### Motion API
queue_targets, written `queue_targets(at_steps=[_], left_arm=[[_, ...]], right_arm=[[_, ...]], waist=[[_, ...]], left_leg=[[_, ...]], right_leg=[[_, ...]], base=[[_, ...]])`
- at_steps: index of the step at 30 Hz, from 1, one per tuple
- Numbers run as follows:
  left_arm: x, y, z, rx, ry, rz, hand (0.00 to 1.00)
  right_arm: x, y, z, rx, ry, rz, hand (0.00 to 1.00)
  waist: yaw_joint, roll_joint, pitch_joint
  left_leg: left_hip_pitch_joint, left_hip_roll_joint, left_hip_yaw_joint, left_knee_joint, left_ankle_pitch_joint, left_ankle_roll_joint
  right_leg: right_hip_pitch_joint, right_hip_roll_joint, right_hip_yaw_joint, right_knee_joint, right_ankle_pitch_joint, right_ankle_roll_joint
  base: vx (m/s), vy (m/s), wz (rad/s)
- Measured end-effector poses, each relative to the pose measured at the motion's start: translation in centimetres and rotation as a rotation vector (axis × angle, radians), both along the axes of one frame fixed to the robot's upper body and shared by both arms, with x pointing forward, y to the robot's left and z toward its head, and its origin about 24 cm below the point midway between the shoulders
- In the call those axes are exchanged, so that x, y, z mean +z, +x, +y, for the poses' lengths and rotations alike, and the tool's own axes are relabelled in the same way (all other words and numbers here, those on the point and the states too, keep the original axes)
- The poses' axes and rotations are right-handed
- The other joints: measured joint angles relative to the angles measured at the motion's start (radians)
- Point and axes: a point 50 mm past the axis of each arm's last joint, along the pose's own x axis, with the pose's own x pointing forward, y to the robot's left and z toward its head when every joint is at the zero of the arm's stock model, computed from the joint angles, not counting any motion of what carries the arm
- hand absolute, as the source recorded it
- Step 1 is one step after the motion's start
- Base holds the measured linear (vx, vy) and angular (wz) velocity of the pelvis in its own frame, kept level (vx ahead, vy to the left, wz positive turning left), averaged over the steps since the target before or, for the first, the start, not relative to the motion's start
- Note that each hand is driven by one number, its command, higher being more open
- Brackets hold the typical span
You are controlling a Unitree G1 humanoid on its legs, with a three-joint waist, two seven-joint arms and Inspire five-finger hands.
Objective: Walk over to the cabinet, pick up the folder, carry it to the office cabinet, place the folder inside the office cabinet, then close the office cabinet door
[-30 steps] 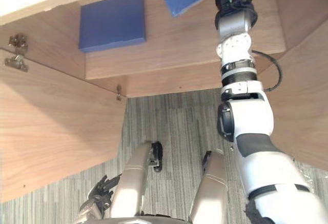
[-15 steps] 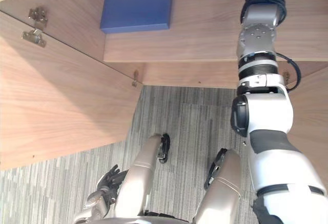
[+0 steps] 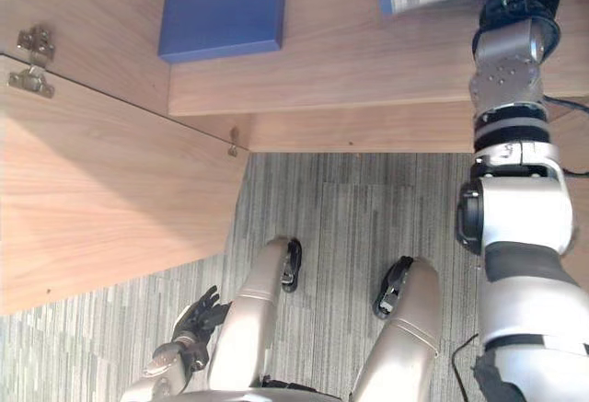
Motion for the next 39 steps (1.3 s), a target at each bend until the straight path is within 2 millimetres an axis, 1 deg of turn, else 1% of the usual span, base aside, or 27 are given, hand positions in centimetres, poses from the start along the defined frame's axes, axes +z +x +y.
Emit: queue_targets(at_steps=[1, 2, 3, 4, 6, 8, 13, 15, 16, 17, 19, 20, 21, 22, 24, 26, 27, 28, 31, 33, 34, 35, 36, 37, 38, 39], left_arm=[[0.0, 0.0, 0.0, 0.000, 0.000, 0.000, 1.00], [0.0, 0.0, 0.1, 0.001, -0.001, 0.002, 1.00], [0.0, 0.0, 0.1, 0.002, 0.000, 0.003, 1.00], [0.0, 0.0, 0.1, 0.002, 0.000, 0.004, 1.00], [0.0, 0.0, 0.2, 0.006, 0.000, 0.008, 1.00], [-0.1, -0.1, 0.2, 0.007, -0.001, 0.016, 1.00], [0.0, -0.1, 0.6, 0.001, 0.007, 0.012, 1.00], [0.1, 0.0, 0.7, -0.012, 0.005, 0.005, 1.00], [0.1, 0.0, 0.7, -0.016, 0.002, 0.002, 1.00], [0.2, 0.0, 0.8, -0.024, -0.002, -0.003, 1.00], [0.4, -0.1, 1.1, -0.041, 0.002, -0.011, 1.00], [0.4, -0.2, 1.3, -0.049, 0.009, -0.011, 1.00], [0.5, -0.2, 1.6, -0.072, 0.032, -0.010, 1.00], [0.6, -0.2, 1.9, -0.086, 0.044, -0.012, 1.00], [0.6, -0.2, 2.1, -0.103, 0.065, -0.011, 1.00], [0.7, -0.3, 2.5, -0.112, 0.082, -0.008, 1.00], [0.7, -0.4, 2.6, -0.115, 0.089, -0.009, 1.00], [0.8, -0.5, 2.8, -0.117, 0.102, -0.014, 1.00], [0.8, -0.7, 2.8, -0.115, 0.100, -0.012, 1.00], [0.8, -0.9, 2.9, -0.112, 0.096, -0.011, 1.00], [0.8, -0.9, 2.9, -0.114, 0.096, -0.012, 1.00], [0.9, -1.0, 2.8, -0.125, 0.102, -0.012, 1.00], [1.0, -1.3, 2.9, -0.131, 0.110, -0.016, 1.00], [1.1, -1.4, 2.8, -0.134, 0.113, -0.020, 1.00], [1.3, -1.7, 2.8, -0.135, 0.114, -0.025, 1.00], [1.3, -2.0, 2.7, -0.135, 0.112, -0.027, 1.00]], right_arm=[[0.0, 0.0, 0.0, 0.000, -0.003, 0.002, 1.00], [-0.4, 0.4, 0.7, 0.010, -0.120, 0.064, 1.00], [-0.7, 0.6, 1.0, 0.017, -0.160, 0.088, 1.00], [-1.0, 0.8, 1.4, 0.012, -0.252, 0.126, 1.00], [-1.1, 1.0, 1.8, 0.017, -0.381, 0.167, 1.00], [-1.3, 1.3, 2.2, 0.041, -0.432, 0.196, 1.00], [-2.2, 1.8, 3.1, 0.087, -0.677, 0.283, 1.00], [-2.6, 2.0, 3.6, 0.114, -0.781, 0.314, 1.00], [-2.7, 2.0, 3.6, 0.117, -0.798, 0.320, 1.00], [-2.9, 2.1, 3.5, 0.126, -0.839, 0.336, 1.00], [-3.5, 2.2, 3.5, 0.138, -0.958, 0.390, 1.00], [-3.7, 2.2, 3.5, 0.144, -0.980, 0.405, 1.00], [-4.2, 2.3, 3.3, 0.155, -1.026, 0.441, 1.00], [-4.7, 2.3, 3.2, 0.169, -1.067, 0.475, 1.00], [-5.5, 2.3, 3.1, 0.186, -1.141, 0.518, 1.00], [-6.6, 2.3, 2.9, 0.216, -1.231, 0.572, 1.00], [-6.8, 2.3, 2.9, 0.223, -1.242, 0.581, 1.00], [-7.4, 2.3, 2.9, 0.240, -1.261, 0.598, 1.00], [-7.9, 2.2, 2.6, 0.258, -1.279, 0.619, 1.00], [-8.5, 2.2, 2.7, 0.279, -1.352, 0.653, 1.00], [-8.7, 2.2, 2.8, 0.283, -1.395, 0.665, 1.00], [-9.2, 2.2, 3.2, 0.287, -1.509, 0.697, 1.00], [-10.0, 2.2, 4.1, 0.300, -1.656, 0.724, 1.00], [-10.5, 2.1, 4.4, 0.305, -1.739, 0.734, 1.00], [-11.6, 1.6, 5.1, 0.322, -1.873, 0.728, 1.00], [-12.2, 1.2, 5.4, 0.341, -1.930, 0.708, 1.00]], waist=[[0.000, 0.000, 0.000], [-0.004, 0.000, 0.000], [-0.005, 0.000, 0.000], [-0.006, 0.000, 0.000], [-0.008, -0.001, 0.000], [-0.010, -0.002, 0.001], [-0.020, -0.009, 0.006], [-0.021, -0.013, 0.008], [-0.020, -0.015, 0.007], [-0.020, -0.019, 0.007], [-0.019, -0.038, 0.005], [-0.019, -0.044, 0.003], [-0.018, -0.057, -0.003], [-0.018, -0.068, -0.008], [-0.018, -0.078, -0.013], [-0.018, -0.095, -0.022], [-0.019, -0.099, -0.023], [-0.019, -0.113, -0.031], [-0.019, -0.121, -0.034], [-0.017, -0.133, -0.040], [-0.018, -0.134, -0.040], [-0.020, -0.135, -0.040], [-0.023, -0.144, -0.042], [-0.024, -0.149, -0.042], [-0.024, -0.160, -0.043], [-0.028, -0.164, -0.043]], left_leg=[[0.000, 0.000, 0.000, 0.000, 0.000, 0.000], [0.006, 0.006, 0.004, 0.000, 0.000, 0.000], [0.007, 0.009, 0.006, 0.000, 0.000, 0.000], [0.008, 0.011, 0.008, -0.002, 0.000, 0.000], [0.012, 0.014, 0.018, -0.012, 0.000, 0.000], [0.018, 0.017, 0.028, -0.016, 0.000, 0.000], [0.026, 0.022, 0.035, -0.019, -0.001, -0.001], [0.034, 0.026, 0.039, -0.041, -0.006, -0.010], [0.036, 0.027, 0.041, -0.051, -0.008, -0.013], [0.038, 0.029, 0.042, -0.065, -0.008, -0.014], [0.041, 0.030, 0.045, -0.073, -0.008, -0.014], [0.042, 0.031, 0.045, -0.073, -0.008, -0.014], [0.043, 0.031, 0.046, -0.074, -0.008, -0.015], [0.046, 0.031, 0.047, -0.078, -0.008, -0.015], [0.055, 0.031, 0.048, -0.085, -0.007, -0.016], [0.069, 0.032, 0.057, -0.098, -0.007, -0.016], [0.073, 0.032, 0.058, -0.102, -0.007, -0.016], [0.075, 0.032, 0.062, -0.112, -0.006, -0.014], [0.085, 0.032, 0.073, -0.121, -0.005, -0.013], [0.100, 0.028, 0.088, -0.133, -0.004, -0.010], [0.103, 0.028, 0.090, -0.137, -0.003, -0.008], [0.114, 0.029, 0.091, -0.146, -0.002, -0.006], [0.125, 0.029, 0.098, -0.157, 0.000, -0.004], [0.132, 0.030, 0.101, -0.163, 0.001, -0.002], [0.144, 0.031, 0.107, -0.179, 0.002, 0.000], [0.151, 0.033, 0.108, -0.190, 0.003, 0.002]], right_leg=[[0.000, 0.000, 0.000, 0.000, 0.000, 0.000], [0.007, 0.006, 0.000, -0.008, 0.000, 0.000], [0.009, 0.009, 0.000, -0.011, 0.000, 0.000], [0.011, 0.011, 0.000, -0.015, 0.000, 0.000], [0.013, 0.011, 0.001, -0.025, 0.000, 0.000], [0.017, 0.011, 0.006, -0.030, 0.001, 0.002], [0.017, 0.017, 0.010, -0.040, 0.003, 0.005], [0.018, 0.020, 0.007, -0.051, 0.007, 0.005], [0.018, 0.022, 0.005, -0.057, 0.010, 0.000], [0.018, 0.024, 0.003, -0.067, 0.017, -0.004], [0.019, 0.025, 0.001, -0.073, 0.024, -0.011], [0.020, 0.025, 0.001, -0.074, 0.025, -0.011], [0.021, 0.025, 0.002, -0.077, 0.028, -0.012], [0.026, 0.025, 0.001, -0.083, 0.032, -0.012], [0.037, 0.026, -0.002, -0.097, 0.038, -0.009], [0.050, 0.026, 0.001, -0.119, 0.048, -0.005], [0.055, 0.027, 0.001, -0.127, 0.052, -0.004], [0.056, 0.028, 0.003, -0.141, 0.061, 0.000], [0.068, 0.028, 0.005, -0.165, 0.072, 0.008], [0.074, 0.025, 0.019, -0.179, 0.081, 0.016], [0.078, 0.025, 0.018, -0.186, 0.083, 0.016], [0.091, 0.026, 0.017, -0.198, 0.087, 0.018], [0.097, 0.027, 0.018, -0.208, 0.089, 0.018], [0.102, 0.028, 0.018, -0.214, 0.091, 0.019], [0.110, 0.029, 0.019, -0.227, 0.095, 0.020], [0.116, 0.032, 0.017, -0.239, 0.099, 0.021]], base=[[0.02, 0.005, -0.12], [0.00, 0.013, -0.07], [-0.01, 0.021, -0.08], [0.00, 0.000, 0.00], [-0.02, 0.010, 0.00], [-0.04, 0.024, -0.06], [-0.05, 0.014, -0.09], [-0.06, -0.001, -0.03], [-0.05, 0.006, 0.01], [-0.04, 0.011, 0.01], [0.00, 0.000, 0.00], [0.00, 0.000, 0.00], [0.00, 0.000, 0.00], [0.00, 0.000, 0.00], [0.01, 0.016, -0.02], [0.03, 0.045, -0.06], [0.05, 0.067, -0.07], [0.04, 0.060, -0.06], [0.04, 0.069, -0.06], [0.03, 0.054, -0.09], [0.03, 0.043, -0.06], [0.03, 0.032, -0.05], [0.03, 0.025, -0.06], [0.03, 0.011, -0.09], [0.03, 0.005, -0.08], [0.03, 0.006, -0.08]])
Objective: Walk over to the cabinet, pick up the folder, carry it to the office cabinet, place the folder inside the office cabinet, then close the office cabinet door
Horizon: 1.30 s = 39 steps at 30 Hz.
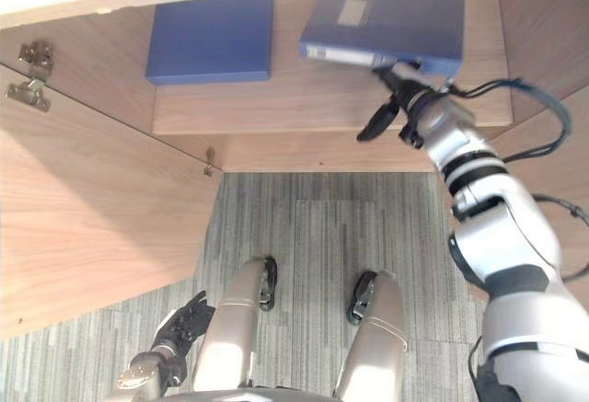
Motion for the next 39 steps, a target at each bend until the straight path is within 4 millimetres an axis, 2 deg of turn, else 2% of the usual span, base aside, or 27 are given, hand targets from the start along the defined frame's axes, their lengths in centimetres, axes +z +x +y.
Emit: queue_targets(at_steps=[7, 14, 17, 19, 23, 25, 26, 27, 28, 29, 30, 31, 34, 35, 36, 37, 39], left_arm=[[0.3, -0.2, 1.0, 0.008, 0.018, -0.015, 1.00], [0.4, 0.0, 1.0, 0.042, -0.002, -0.036, 1.00], [0.4, 0.2, 0.9, 0.045, -0.003, -0.042, 1.00], [0.4, 0.3, 0.9, 0.049, -0.001, -0.042, 1.00], [-0.4, 0.2, 0.7, 0.112, -0.023, -0.016, 1.00], [-0.8, 0.6, 0.4, 0.119, -0.030, -0.004, 1.00], [-1.2, 0.9, 0.0, 0.124, -0.044, 0.005, 1.00], [-1.6, 1.2, 0.5, 0.150, -0.046, 0.011, 1.00], [-1.7, 1.6, 0.6, 0.143, -0.036, 0.013, 1.00], [-1.9, 1.9, 0.5, 0.141, -0.026, 0.025, 1.00], [-2.3, 2.5, 0.2, 0.122, -0.033, 0.053, 1.00], [-2.8, 2.4, 0.3, 0.115, -0.017, 0.091, 1.00], [-3.7, 1.0, 0.6, 0.121, 0.019, 0.165, 1.00], [-4.1, 0.3, 0.6, 0.135, 0.021, 0.193, 1.00], [-4.3, -0.1, 0.6, 0.140, 0.027, 0.207, 1.00], [-4.7, -1.0, 0.2, 0.163, 0.028, 0.235, 1.00], [-5.1, -1.9, 0.1, 0.177, 0.050, 0.272, 1.00]], right_arm=[[-2.1, -2.3, 1.9, 0.251, -0.164, 0.158, 1.00], [-1.8, -2.4, 2.1, 0.283, -0.177, 0.204, 1.00], [-2.5, -2.3, 2.5, 0.294, -0.186, 0.221, 1.00], [-3.0, -2.2, 3.5, 0.318, -0.174, 0.225, 1.00], [-4.8, -2.2, 8.2, 0.436, -0.108, 0.218, 1.00], [-6.5, -2.6, 9.8, 0.473, -0.050, 0.229, 1.00], [-8.3, -3.2, 10.7, 0.489, 0.014, 0.253, 1.00], [-11.5, -4.1, 11.6, 0.469, 0.158, 0.312, 1.00], [-12.9, -4.5, 11.6, 0.442, 0.237, 0.337, 1.00], [-14.1, -4.9, 11.5, 0.411, 0.322, 0.363, 1.00], [-16.7, -6.0, 11.0, 0.330, 0.477, 0.400, 1.00], [-19.7, -7.8, 10.9, 0.229, 0.634, 0.446, 1.00], [-24.7, -11.9, 9.5, 0.000, 0.873, 0.508, 1.00], [-26.3, -13.5, 8.3, -0.122, 0.943, 0.503, 1.00], [-26.9, -14.3, 7.6, -0.186, 0.971, 0.492, 1.00], [-28.2, -16.1, 5.6, -0.334, 1.017, 0.457, 1.00], [-29.2, -17.9, 3.6, -0.488, 1.035, 0.408, 1.00]], waist=[[-0.028, -0.025, 0.005], [-0.025, -0.036, 0.006], [-0.025, -0.036, 0.006], [-0.025, -0.036, 0.006], [-0.020, -0.037, 0.005], [-0.011, -0.042, 0.000], [-0.006, -0.050, -0.006], [0.008, -0.100, -0.049], [0.007, -0.114, -0.067], [0.006, -0.114, -0.081], [0.006, -0.114, -0.097], [-0.011, -0.142, -0.139], [-0.062, -0.160, -0.192], [-0.077, -0.158, -0.214], [-0.085, -0.152, -0.229], [-0.105, -0.131, -0.257], [-0.126, -0.104, -0.271]], left_leg=[[0.083, 0.015, 0.042, -0.077, 0.005, 0.007], [0.138, 0.019, 0.071, -0.148, 0.024, 0.013], [0.181, 0.026, 0.085, -0.177, 0.027, 0.015], [0.211, 0.038, 0.093, -0.198, 0.029, 0.014], [0.314, 0.090, 0.135, -0.239, 0.040, 0.009], [0.361, 0.085, 0.096, -0.233, 0.058, 0.015], [0.365, 0.062, 0.027, -0.171, 0.095, 0.028], [0.300, -0.001, -0.091, -0.122, 0.046, 0.018], [0.310, -0.021, -0.136, -0.228, 0.034, 0.012], [0.338, -0.025, -0.171, -0.355, 0.059, 0.006], [0.385, -0.017, -0.176, -0.454, 0.144, -0.007], [0.407, -0.026, -0.145, -0.466, 0.162, 0.010], [0.508, -0.032, -0.054, -0.504, 0.161, 0.011], [0.552, -0.033, -0.010, -0.527, 0.159, 0.015], [0.570, -0.032, 0.011, -0.537, 0.157, 0.019], [0.616, -0.032, 0.059, -0.556, 0.144, 0.041], [0.668, -0.025, 0.124, -0.559, 0.133, 0.061]], right_leg=[[0.062, 0.011, -0.009, -0.081, 0.034, 0.003], [0.101, 0.012, -0.028, -0.149, 0.075, 0.003], [0.139, 0.022, -0.031, -0.184, 0.083, 0.003], [0.164, 0.039, -0.033, -0.214, 0.094, 0.001], [0.240, 0.116, -0.012, -0.321, 0.153, -0.018], [0.292, 0.157, 0.023, -0.383, 0.180, -0.023], [0.335, 0.176, 0.055, -0.430, 0.202, -0.034], [0.350, 0.174, 0.122, -0.475, 0.212, -0.026], [0.359, 0.174, 0.137, -0.501, 0.224, -0.014], [0.372, 0.180, 0.145, -0.522, 0.234, -0.011], [0.403, 0.198, 0.182, -0.554, 0.247, 0.007], [0.420, 0.197, 0.225, -0.608, 0.280, 0.033], [0.504, 0.199, 0.327, -0.751, 0.366, 0.059], [0.514, 0.201, 0.373, -0.781, 0.398, 0.067], [0.513, 0.205, 0.396, -0.791, 0.410, 0.067], [0.513, 0.215, 0.441, -0.800, 0.425, 0.075], [0.513, 0.228, 0.457, -0.782, 0.432, 0.083]], base=[[0.03, 0.015, -0.15], [0.04, 0.002, -0.08], [0.05, 0.000, -0.15], [0.05, -0.003, -0.27], [0.09, 0.019, -0.68], [0.10, 0.053, -0.85], [0.10, 0.133, -0.93], [0.10, 0.144, -0.94], [0.08, 0.150, -0.76], [0.11, 0.151, -0.71], [0.13, 0.219, -0.91], [0.14, 0.222, -1.05], [0.14, 0.237, -1.14], [0.07, 0.214, -1.50], [0.08, 0.208, -1.63], [0.07, 0.125, -1.27], [0.06, 0.090, -1.36]])
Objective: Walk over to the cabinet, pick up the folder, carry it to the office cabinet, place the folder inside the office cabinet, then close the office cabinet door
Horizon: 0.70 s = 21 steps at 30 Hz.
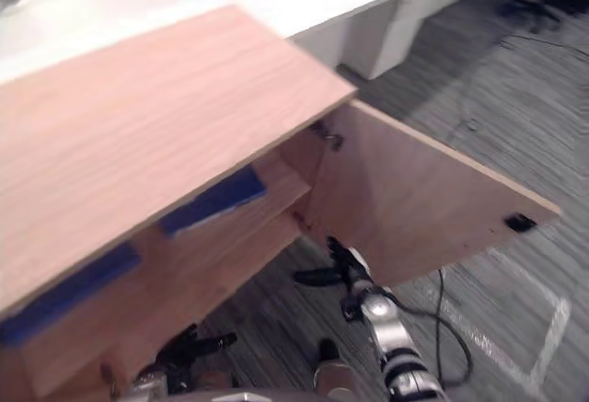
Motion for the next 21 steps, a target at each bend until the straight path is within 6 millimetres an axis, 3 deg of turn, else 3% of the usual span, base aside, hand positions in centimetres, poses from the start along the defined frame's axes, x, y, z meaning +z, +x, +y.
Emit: queue_targets(at_steps=[2, 4, 5, 6, 7, 8, 10, 12, 14, 19, 21], left_arm=[[-0.5, -1.1, -0.1, 0.036, 0.000, 0.045, 1.00], [-0.8, -1.8, -0.5, 0.072, -0.007, 0.068, 1.00], [-1.0, -2.5, -0.7, 0.090, -0.008, 0.083, 1.00], [-1.0, -2.5, -0.6, 0.094, 0.002, 0.085, 1.00], [-1.0, -2.6, -0.4, 0.095, 0.010, 0.088, 1.00], [-0.9, -2.7, 0.2, 0.122, 0.026, 0.088, 1.00], [-1.1, -3.8, 0.1, 0.152, 0.028, 0.115, 1.00], [-1.5, -6.1, -0.3, 0.174, 0.025, 0.171, 1.00], [-1.6, -6.8, -0.4, 0.183, 0.026, 0.188, 1.00], [-1.6, -8.0, 0.6, 0.262, 0.040, 0.204, 1.00], [-1.5, -8.0, 0.8, 0.262, 0.043, 0.204, 1.00]], right_arm=[[-1.2, -2.3, -1.8, -0.101, -0.044, 0.057, 1.00], [-1.8, -3.6, -2.5, -0.146, -0.071, 0.089, 1.00], [-2.0, -4.2, -3.1, -0.187, -0.085, 0.100, 1.00], [-2.1, -4.3, -2.9, -0.225, -0.065, 0.100, 1.00], [-2.1, -4.3, -2.7, -0.237, -0.051, 0.101, 1.00], [-2.3, -4.4, -2.4, -0.249, -0.033, 0.103, 1.00], [-2.1, -4.2, -2.6, -0.258, -0.037, 0.093, 1.00], [-2.3, -4.7, -3.5, -0.341, -0.037, 0.099, 1.00], [-2.2, -4.8, -4.1, -0.377, -0.039, 0.098, 1.00], [-1.9, -5.3, -5.9, -0.507, -0.047, 0.079, 1.00], [-1.2, -4.9, -6.6, -0.521, -0.059, 0.048, 1.00]], waist=[[-0.003, 0.022, -0.004], [-0.002, 0.032, -0.006], [-0.007, 0.057, -0.021], [-0.011, 0.044, -0.020], [-0.010, 0.039, -0.022], [-0.003, 0.030, -0.024], [0.004, 0.066, -0.032], [0.006, 0.100, -0.053], [0.006, 0.098, -0.053], [0.010, 0.051, -0.060], [0.010, 0.045, -0.056]], left_leg=[[0.052, 0.012, 0.061, 0.044, 0.001, 0.001], [0.058, 0.021, 0.071, 0.092, 0.005, 0.014], [0.090, 0.028, 0.086, 0.026, 0.006, 0.036], [0.109, 0.013, 0.104, -0.027, 0.004, 0.038], [0.115, 0.010, 0.111, -0.043, 0.003, 0.037], [0.118, 0.011, 0.121, -0.059, 0.000, 0.031], [0.121, 0.039, 0.123, -0.088, 0.010, 0.015], [0.129, 0.063, 0.132, -0.146, 0.044, -0.020], [0.133, 0.069, 0.141, -0.166, 0.057, -0.028], [0.143, 0.091, 0.154, -0.228, 0.077, -0.067], [0.154, 0.100, 0.161, -0.233, 0.072, -0.084]], right_leg=[[0.000, -0.007, -0.177, 0.064, 0.012, -0.019], [0.015, -0.023, -0.327, 0.070, 0.039, -0.064], [0.016, -0.031, -0.417, 0.062, 0.018, -0.112], [0.002, -0.072, -0.491, 0.129, -0.051, -0.138], [-0.002, -0.089, -0.523, 0.151, -0.074, -0.139], [0.001, -0.093, -0.564, 0.129, -0.072, -0.114], [0.029, -0.043, -0.563, 0.038, -0.025, -0.112], [0.069, 0.016, -0.559, -0.113, 0.054, -0.135], [0.078, 0.031, -0.555, -0.152, 0.075, -0.143], [0.126, 0.094, -0.545, -0.318, 0.163, -0.172], [0.135, 0.107, -0.536, -0.329, 0.171, -0.174]], base=[[0.01, 0.038, -1.13], [-0.04, -0.012, -0.57], [-0.02, -0.037, -0.26], [0.00, -0.043, -0.09], [0.00, -0.050, 0.06], [-0.05, -0.094, -0.13], [-0.06, -0.131, -0.25], [-0.05, -0.133, -0.26], [-0.08, -0.098, -0.17], [-0.11, -0.109, -0.15], [-0.10, -0.057, -0.18]])
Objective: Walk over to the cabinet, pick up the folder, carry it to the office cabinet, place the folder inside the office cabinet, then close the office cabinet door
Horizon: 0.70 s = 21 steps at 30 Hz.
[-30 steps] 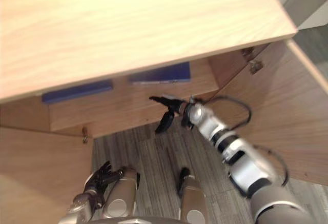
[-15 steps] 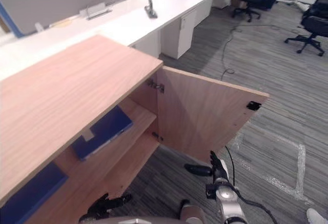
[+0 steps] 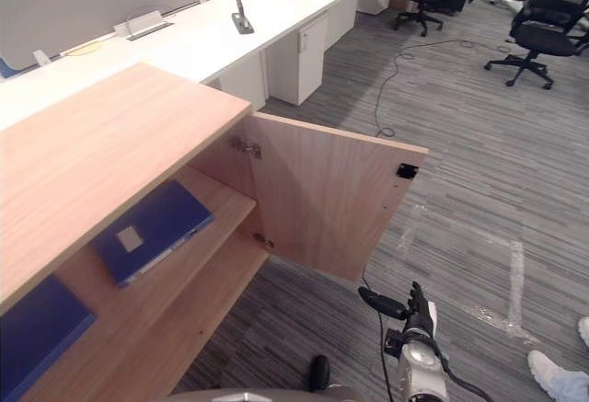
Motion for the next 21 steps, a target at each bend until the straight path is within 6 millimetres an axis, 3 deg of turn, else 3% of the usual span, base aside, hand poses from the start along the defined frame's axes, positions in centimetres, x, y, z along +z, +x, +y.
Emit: queue_targets(at_steps=[5, 11, 17, 21], left_arm=[[0.1, 0.5, 0.1, -0.024, 0.005, -0.009, 1.00], [0.2, 0.2, 0.8, -0.013, 0.022, -0.002, 1.00], [0.5, 0.2, 2.3, -0.015, 0.047, -0.006, 1.00], [0.8, 0.1, 3.2, -0.017, 0.070, -0.005, 1.00]], right_arm=[[2.8, 1.6, -3.2, -0.100, -0.067, -0.119, 1.00], [7.5, 4.8, -7.5, -0.204, -0.150, -0.280, 1.00], [9.8, 8.2, -8.1, -0.152, -0.137, -0.351, 1.00], [10.9, 10.6, -6.7, -0.023, -0.100, -0.382, 1.00]], waist=[[0.007, 0.005, -0.006], [0.013, 0.033, -0.022], [0.022, 0.038, -0.025], [0.026, 0.038, -0.025]], left_leg=[[0.008, 0.014, 0.000, -0.007, -0.011, -0.013], [0.019, 0.019, -0.014, -0.033, 0.005, -0.014], [0.034, 0.011, -0.029, -0.048, 0.010, -0.011], [0.037, 0.004, -0.043, -0.050, 0.012, -0.007]], right_leg=[[0.000, 0.021, 0.011, 0.000, -0.001, -0.002], [0.000, 0.035, 0.011, 0.000, -0.007, -0.021], [0.008, 0.032, 0.011, 0.000, -0.005, -0.031], [0.015, 0.024, 0.006, 0.000, -0.006, -0.030]], base=[[-0.03, -0.020, -0.08], [0.05, 0.016, 0.01], [0.06, 0.061, 0.01], [0.01, 0.055, 0.06]])
